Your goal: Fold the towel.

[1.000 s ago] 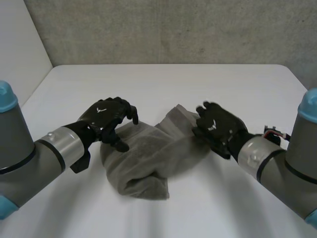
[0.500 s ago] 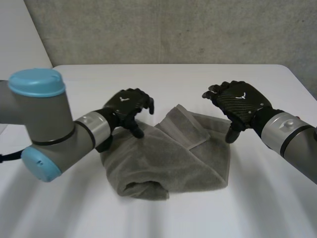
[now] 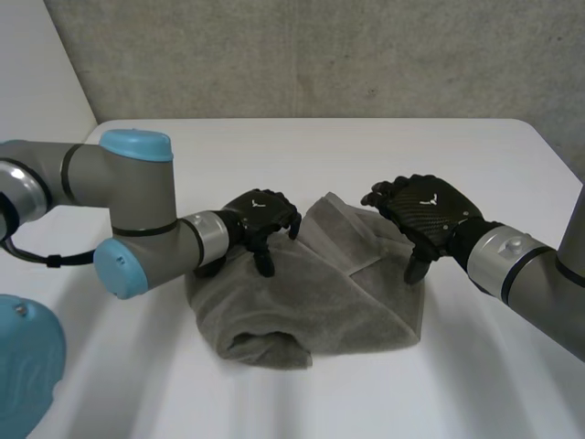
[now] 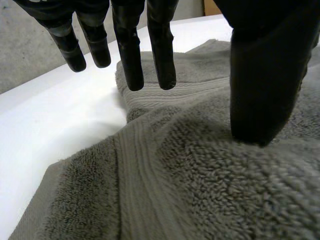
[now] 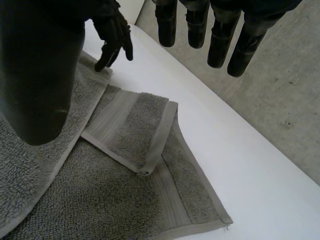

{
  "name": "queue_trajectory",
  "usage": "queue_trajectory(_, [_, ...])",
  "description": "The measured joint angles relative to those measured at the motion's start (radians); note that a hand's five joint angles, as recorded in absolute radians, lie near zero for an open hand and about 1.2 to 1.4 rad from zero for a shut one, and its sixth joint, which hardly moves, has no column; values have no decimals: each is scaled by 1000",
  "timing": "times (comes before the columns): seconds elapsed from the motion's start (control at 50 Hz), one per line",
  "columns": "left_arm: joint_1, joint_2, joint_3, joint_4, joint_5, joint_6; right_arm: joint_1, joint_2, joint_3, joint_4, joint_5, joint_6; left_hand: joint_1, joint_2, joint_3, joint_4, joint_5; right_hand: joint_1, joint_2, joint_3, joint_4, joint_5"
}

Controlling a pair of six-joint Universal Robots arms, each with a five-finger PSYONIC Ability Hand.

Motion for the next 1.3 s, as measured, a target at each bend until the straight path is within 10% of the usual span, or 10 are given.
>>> queue_trajectory(0.34, [-2,-85,125,-148,2,82,0,19,0,-1,-3,-1,110,111,0,0,123,0,0,0,0,0])
queue_trajectory(0.5, [1,-62,95,-163,-10,105,0,30,3,-1,-3,-22,639,671,0,0,679,0,0,0,0,0])
queue_trajectory(0.64, [-8,5,36,-150,-46,126,0,28,5,-1,-1,-38,671,716,0,0,733,0,0,0,0,0])
queue_trajectory(1.3, [-23,591,-648,263,-281,-24,-1,135,-4,269,22,-120,671,716,0,0,736,0,0,0,0,0])
